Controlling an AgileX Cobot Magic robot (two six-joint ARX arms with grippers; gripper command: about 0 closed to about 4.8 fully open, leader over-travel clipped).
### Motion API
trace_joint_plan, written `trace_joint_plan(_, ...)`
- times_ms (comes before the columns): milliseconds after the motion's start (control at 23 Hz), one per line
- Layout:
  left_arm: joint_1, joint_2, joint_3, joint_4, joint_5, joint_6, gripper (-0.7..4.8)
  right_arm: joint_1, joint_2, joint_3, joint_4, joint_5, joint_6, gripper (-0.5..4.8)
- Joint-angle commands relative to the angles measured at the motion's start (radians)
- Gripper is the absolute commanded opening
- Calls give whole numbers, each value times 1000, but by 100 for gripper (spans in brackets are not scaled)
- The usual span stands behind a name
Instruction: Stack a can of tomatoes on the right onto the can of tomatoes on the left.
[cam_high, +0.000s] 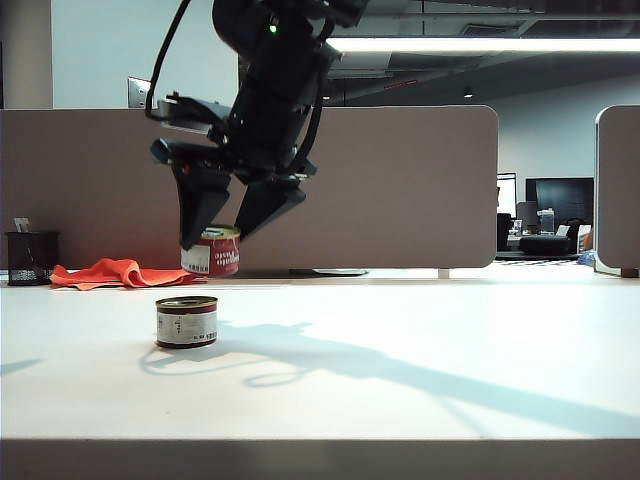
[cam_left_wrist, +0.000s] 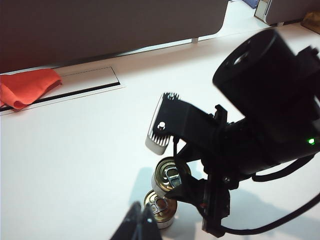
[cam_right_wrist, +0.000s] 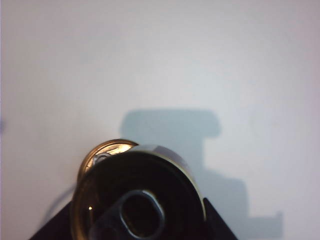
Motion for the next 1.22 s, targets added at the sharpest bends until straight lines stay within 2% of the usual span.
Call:
trace_joint_plan(44,1,-2,2,12,0,4,-6,1,7,6,51,-29,-3,260)
trace_joint_plan(131,1,-1,2,7,0,5,-6,1,19,6,80,-62,-2,260)
trace_joint_plan(1220,2,-1,2,-11,0,24,-6,7,23,6,48,-117,25,265)
